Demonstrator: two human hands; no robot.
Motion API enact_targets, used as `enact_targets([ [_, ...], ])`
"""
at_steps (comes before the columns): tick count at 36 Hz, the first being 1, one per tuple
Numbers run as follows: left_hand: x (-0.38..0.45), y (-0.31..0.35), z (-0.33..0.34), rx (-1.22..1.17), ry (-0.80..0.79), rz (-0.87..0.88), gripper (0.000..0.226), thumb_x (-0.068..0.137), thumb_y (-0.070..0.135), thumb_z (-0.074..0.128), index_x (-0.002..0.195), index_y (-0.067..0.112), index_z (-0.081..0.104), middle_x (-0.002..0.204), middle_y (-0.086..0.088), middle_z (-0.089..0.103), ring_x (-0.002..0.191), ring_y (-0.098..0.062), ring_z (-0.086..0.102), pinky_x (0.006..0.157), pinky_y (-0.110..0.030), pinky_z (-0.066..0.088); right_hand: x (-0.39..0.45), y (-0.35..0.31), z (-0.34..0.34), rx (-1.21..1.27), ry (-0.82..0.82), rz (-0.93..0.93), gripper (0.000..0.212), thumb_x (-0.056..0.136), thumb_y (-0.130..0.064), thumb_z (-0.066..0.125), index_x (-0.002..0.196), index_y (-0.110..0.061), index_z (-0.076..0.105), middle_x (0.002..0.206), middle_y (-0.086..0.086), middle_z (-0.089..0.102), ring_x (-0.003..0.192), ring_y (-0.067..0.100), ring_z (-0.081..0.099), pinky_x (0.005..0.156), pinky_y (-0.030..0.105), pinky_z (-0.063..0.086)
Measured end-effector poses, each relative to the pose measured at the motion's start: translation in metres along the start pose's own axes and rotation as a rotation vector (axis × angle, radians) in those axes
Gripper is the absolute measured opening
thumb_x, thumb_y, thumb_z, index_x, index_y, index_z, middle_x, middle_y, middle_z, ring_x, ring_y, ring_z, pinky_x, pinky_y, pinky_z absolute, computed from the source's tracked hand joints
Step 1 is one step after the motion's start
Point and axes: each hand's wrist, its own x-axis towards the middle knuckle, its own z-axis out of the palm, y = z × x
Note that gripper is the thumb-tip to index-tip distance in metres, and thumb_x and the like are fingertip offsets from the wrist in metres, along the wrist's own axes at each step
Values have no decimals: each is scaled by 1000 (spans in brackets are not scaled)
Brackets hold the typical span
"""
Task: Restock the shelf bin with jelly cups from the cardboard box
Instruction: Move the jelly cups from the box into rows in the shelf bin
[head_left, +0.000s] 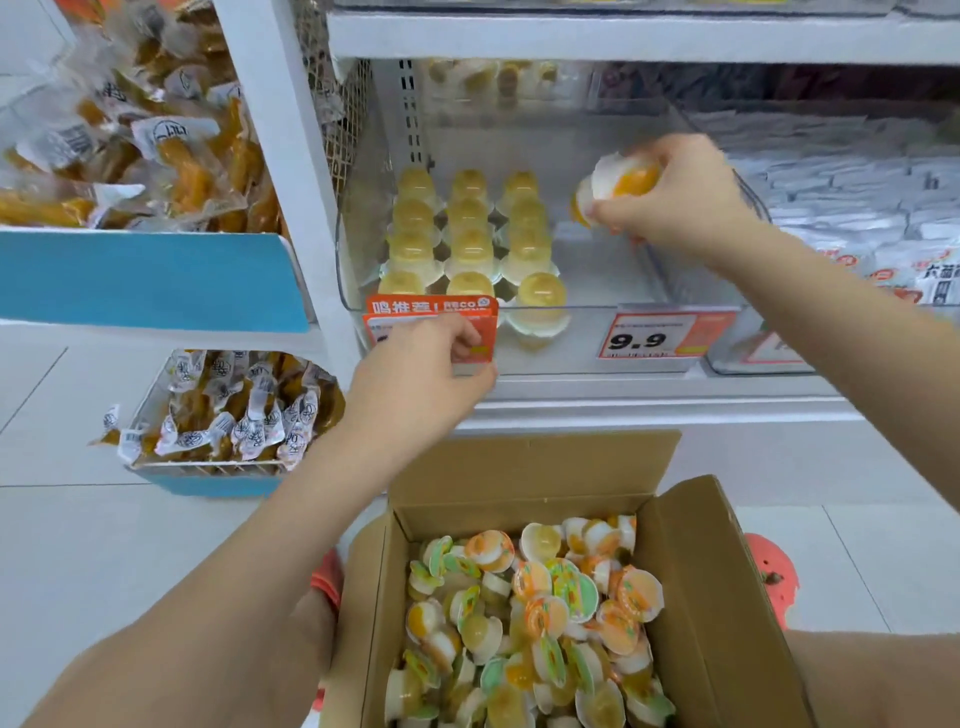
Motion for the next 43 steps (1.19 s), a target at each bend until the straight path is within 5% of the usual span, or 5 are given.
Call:
enact_targets([
  [4, 0, 2, 0, 157, 26, 64, 29, 86, 43, 60, 109, 26, 59, 103, 11, 64, 99, -10, 59, 76, -31, 49, 67, 15, 20, -86, -180, 135, 22, 68, -19, 60, 50, -18, 47, 53, -3, 45, 47, 11, 42, 47, 21, 34],
  [7, 4, 1, 0, 175, 45, 61, 29, 85, 45, 60, 107, 27, 61, 102, 11, 66, 99, -10, 60, 76, -29, 46, 92, 27, 38, -363, -180, 104, 13, 71, -19, 68, 75, -8, 61, 79, 15, 59, 81, 28, 62, 65, 32, 46],
  [9, 7, 0, 0, 185, 59, 63, 27, 84, 46, 61, 104, 27, 63, 98, 11, 68, 96, -9, 61, 74, -27, 45, 99, 37, 49, -462, -204, 73, 42, 70, -18, 74, 105, 2, 61, 101, 20, 60, 102, 34, 60, 74, 37, 51],
  [22, 3, -4, 0, 132, 86, 124, 33, 80, 46, 62, 102, 23, 66, 98, 11, 69, 95, -11, 63, 85, -40, 50, 116, 74, 73, -152, -70, 39, 70, 68, -26, 83, 123, -5, 46, 122, 15, 56, 111, 28, 54, 87, 34, 44],
  [43, 3, -4, 2, 128, 88, 120, 30, 81, 40, 67, 105, 21, 66, 100, 9, 69, 96, -12, 63, 88, -41, 49, 114, 73, 78, -98, -92, 3, 66, 72, -16, 77, 128, -11, 43, 119, 11, 59, 109, 24, 57, 87, 35, 50],
])
